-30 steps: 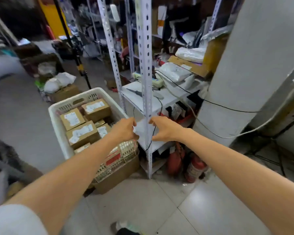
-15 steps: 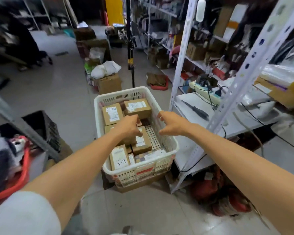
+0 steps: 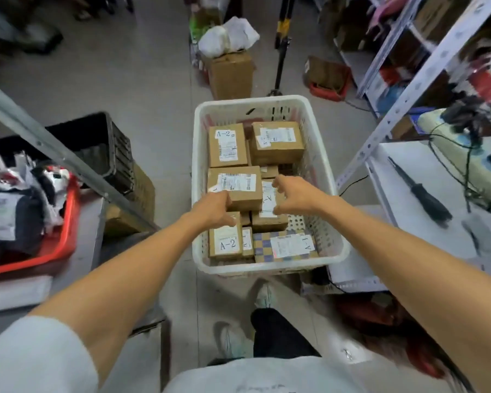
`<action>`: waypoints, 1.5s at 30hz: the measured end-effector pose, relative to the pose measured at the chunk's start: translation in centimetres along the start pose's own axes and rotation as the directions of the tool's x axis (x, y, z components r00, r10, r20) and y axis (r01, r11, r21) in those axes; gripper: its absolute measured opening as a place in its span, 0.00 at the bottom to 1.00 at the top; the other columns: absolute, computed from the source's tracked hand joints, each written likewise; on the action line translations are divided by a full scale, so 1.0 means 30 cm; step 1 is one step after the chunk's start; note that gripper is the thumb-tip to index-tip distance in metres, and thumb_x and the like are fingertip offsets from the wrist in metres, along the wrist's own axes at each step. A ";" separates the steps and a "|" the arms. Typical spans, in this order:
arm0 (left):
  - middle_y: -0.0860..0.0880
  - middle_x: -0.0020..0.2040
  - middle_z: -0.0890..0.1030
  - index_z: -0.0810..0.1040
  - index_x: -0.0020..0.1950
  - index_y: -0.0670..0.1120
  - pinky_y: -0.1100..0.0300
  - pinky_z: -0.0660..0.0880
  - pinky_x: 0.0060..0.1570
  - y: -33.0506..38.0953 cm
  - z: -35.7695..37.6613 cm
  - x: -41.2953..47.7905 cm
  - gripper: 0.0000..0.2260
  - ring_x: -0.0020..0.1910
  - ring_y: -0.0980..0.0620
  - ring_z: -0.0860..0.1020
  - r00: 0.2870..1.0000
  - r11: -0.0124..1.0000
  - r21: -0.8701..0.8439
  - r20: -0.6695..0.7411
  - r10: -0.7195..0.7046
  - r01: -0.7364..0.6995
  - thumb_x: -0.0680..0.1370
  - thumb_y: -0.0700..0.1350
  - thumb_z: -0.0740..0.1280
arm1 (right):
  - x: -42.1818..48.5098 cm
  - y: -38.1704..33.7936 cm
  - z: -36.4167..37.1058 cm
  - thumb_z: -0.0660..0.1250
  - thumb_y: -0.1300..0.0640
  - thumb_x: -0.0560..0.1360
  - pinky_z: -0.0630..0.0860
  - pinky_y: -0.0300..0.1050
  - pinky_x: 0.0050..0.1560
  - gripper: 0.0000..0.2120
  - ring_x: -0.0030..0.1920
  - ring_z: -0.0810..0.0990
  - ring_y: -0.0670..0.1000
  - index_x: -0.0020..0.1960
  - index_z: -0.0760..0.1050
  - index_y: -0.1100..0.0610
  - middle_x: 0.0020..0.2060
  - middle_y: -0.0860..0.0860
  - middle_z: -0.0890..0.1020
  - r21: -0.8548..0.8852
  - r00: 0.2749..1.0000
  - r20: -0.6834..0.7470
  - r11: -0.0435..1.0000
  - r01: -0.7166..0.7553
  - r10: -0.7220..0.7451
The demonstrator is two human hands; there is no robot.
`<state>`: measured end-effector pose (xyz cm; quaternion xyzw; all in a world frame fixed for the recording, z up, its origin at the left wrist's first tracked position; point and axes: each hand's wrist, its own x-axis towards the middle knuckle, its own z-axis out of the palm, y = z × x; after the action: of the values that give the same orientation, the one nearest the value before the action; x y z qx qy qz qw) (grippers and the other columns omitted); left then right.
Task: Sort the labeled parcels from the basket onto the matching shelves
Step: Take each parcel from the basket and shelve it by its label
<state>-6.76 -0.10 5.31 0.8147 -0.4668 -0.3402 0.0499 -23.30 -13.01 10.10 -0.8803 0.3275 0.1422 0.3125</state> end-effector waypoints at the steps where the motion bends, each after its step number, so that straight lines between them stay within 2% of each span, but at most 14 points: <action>1: 0.46 0.55 0.78 0.72 0.60 0.46 0.49 0.77 0.54 -0.023 0.011 0.020 0.22 0.52 0.48 0.76 0.999 1.000 -0.005 0.020 -0.026 0.026 0.69 0.48 0.74 | 0.036 0.004 0.009 0.70 0.57 0.72 0.72 0.43 0.52 0.25 0.57 0.74 0.52 0.67 0.67 0.60 0.59 0.53 0.76 0.011 1.000 0.025 1.000 0.009 -0.009; 7: 0.45 0.58 0.77 0.70 0.64 0.45 0.50 0.76 0.54 -0.118 0.123 0.170 0.26 0.55 0.46 0.76 0.980 0.985 -0.016 0.112 -0.167 0.170 0.70 0.49 0.74 | 0.290 0.108 0.157 0.71 0.56 0.70 0.77 0.51 0.55 0.26 0.56 0.76 0.56 0.65 0.67 0.60 0.58 0.57 0.76 0.005 0.971 0.241 1.000 -0.009 0.007; 9: 0.45 0.59 0.77 0.70 0.65 0.45 0.49 0.75 0.55 -0.132 0.174 0.227 0.26 0.56 0.45 0.76 0.972 0.979 -0.047 0.135 -0.192 0.200 0.70 0.49 0.74 | 0.352 0.152 0.221 0.70 0.56 0.71 0.76 0.50 0.55 0.26 0.57 0.75 0.57 0.66 0.67 0.61 0.58 0.55 0.76 0.026 0.959 0.280 0.999 -0.041 0.032; 12: 0.44 0.62 0.75 0.69 0.66 0.44 0.51 0.74 0.57 -0.158 0.261 0.307 0.26 0.58 0.45 0.75 0.960 0.963 -0.115 0.168 -0.224 0.245 0.71 0.47 0.73 | 0.426 0.213 0.333 0.71 0.55 0.71 0.76 0.50 0.52 0.24 0.55 0.76 0.57 0.63 0.69 0.62 0.57 0.57 0.77 0.055 0.927 0.355 0.987 -0.149 0.120; 14: 0.44 0.62 0.74 0.68 0.67 0.44 0.54 0.73 0.55 -0.184 0.326 0.343 0.26 0.58 0.45 0.75 0.951 0.958 -0.108 0.192 -0.241 0.265 0.72 0.46 0.73 | 0.467 0.244 0.424 0.71 0.57 0.72 0.74 0.48 0.46 0.22 0.49 0.76 0.56 0.61 0.71 0.65 0.50 0.57 0.78 0.097 0.903 0.393 0.969 -0.229 0.174; 16: 0.44 0.62 0.74 0.66 0.68 0.44 0.54 0.73 0.52 -0.212 0.383 0.371 0.26 0.58 0.43 0.75 0.947 0.960 -0.065 0.194 -0.256 0.273 0.72 0.43 0.71 | 0.504 0.262 0.511 0.73 0.56 0.72 0.70 0.43 0.43 0.25 0.48 0.74 0.53 0.64 0.69 0.65 0.47 0.54 0.76 0.203 0.886 0.408 0.925 -0.321 0.218; 20: 0.39 0.65 0.69 0.62 0.70 0.39 0.47 0.74 0.56 -0.268 0.434 0.428 0.26 0.59 0.40 0.73 0.957 0.960 -0.065 0.118 -0.265 0.274 0.73 0.35 0.66 | 0.564 0.240 0.677 0.73 0.49 0.72 0.69 0.41 0.51 0.35 0.62 0.74 0.55 0.71 0.62 0.60 0.65 0.56 0.73 0.446 0.871 0.397 0.768 -0.460 0.291; 24: 0.41 0.65 0.68 0.64 0.67 0.40 0.51 0.71 0.60 -0.297 0.442 0.478 0.29 0.62 0.42 0.70 0.952 0.947 -0.098 0.062 -0.300 0.305 0.70 0.37 0.72 | 0.595 0.180 0.796 0.74 0.52 0.72 0.71 0.36 0.50 0.23 0.57 0.73 0.48 0.60 0.65 0.52 0.59 0.51 0.75 0.615 0.883 0.356 0.635 -0.467 0.306; 27: 0.41 0.66 0.65 0.63 0.68 0.40 0.52 0.69 0.63 -0.304 0.455 0.477 0.30 0.65 0.43 0.66 0.954 0.946 -0.127 0.066 -0.292 0.299 0.70 0.37 0.73 | 0.616 0.174 0.840 0.75 0.58 0.70 0.72 0.40 0.53 0.31 0.59 0.75 0.50 0.66 0.61 0.58 0.61 0.53 0.77 0.676 0.884 0.327 0.570 -0.466 0.335; 32: 0.40 0.69 0.57 0.54 0.74 0.40 0.55 0.61 0.70 -0.281 0.501 0.476 0.37 0.68 0.43 0.58 0.964 0.948 -0.184 -0.014 -0.266 0.259 0.70 0.32 0.69 | 0.637 0.206 0.847 0.73 0.63 0.72 0.73 0.33 0.44 0.30 0.52 0.75 0.46 0.68 0.61 0.60 0.56 0.50 0.77 0.687 0.867 0.361 0.531 -0.496 0.344; 35: 0.38 0.75 0.48 0.42 0.77 0.39 0.54 0.53 0.73 -0.258 0.537 0.473 0.44 0.73 0.41 0.51 0.956 0.944 -0.170 -0.028 -0.293 0.284 0.72 0.34 0.70 | 0.645 0.231 0.861 0.72 0.65 0.72 0.77 0.43 0.51 0.30 0.55 0.78 0.51 0.69 0.62 0.60 0.59 0.54 0.78 0.702 0.855 0.375 0.492 -0.514 0.357; 37: 0.37 0.76 0.46 0.40 0.77 0.39 0.52 0.53 0.74 -0.246 0.562 0.469 0.45 0.74 0.40 0.50 0.954 0.948 -0.140 -0.056 -0.295 0.285 0.72 0.34 0.70 | 0.647 0.246 0.866 0.71 0.66 0.72 0.78 0.48 0.55 0.31 0.57 0.79 0.53 0.70 0.62 0.60 0.60 0.56 0.79 0.711 0.850 0.391 0.470 -0.523 0.355; 41: 0.39 0.76 0.46 0.40 0.77 0.39 0.53 0.54 0.74 -0.226 0.591 0.466 0.47 0.74 0.42 0.50 0.942 0.940 -0.204 -0.142 -0.305 0.274 0.70 0.32 0.71 | 0.650 0.283 0.868 0.72 0.66 0.72 0.77 0.50 0.58 0.34 0.58 0.79 0.53 0.73 0.61 0.58 0.61 0.55 0.79 0.725 0.843 0.411 0.437 -0.533 0.346; 45: 0.42 0.75 0.52 0.47 0.78 0.43 0.57 0.57 0.71 -0.222 0.609 0.452 0.48 0.73 0.44 0.54 0.895 0.901 -0.361 -0.278 -0.348 0.239 0.66 0.29 0.73 | 0.630 0.308 0.860 0.69 0.69 0.73 0.77 0.50 0.60 0.28 0.57 0.79 0.52 0.70 0.66 0.58 0.60 0.55 0.80 0.768 0.848 0.401 0.378 -0.518 0.346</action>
<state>-8.41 -2.84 -18.18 0.9035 -0.2603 -0.2705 0.2066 -16.53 -11.09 -22.44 -0.4745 0.5436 0.1142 0.6829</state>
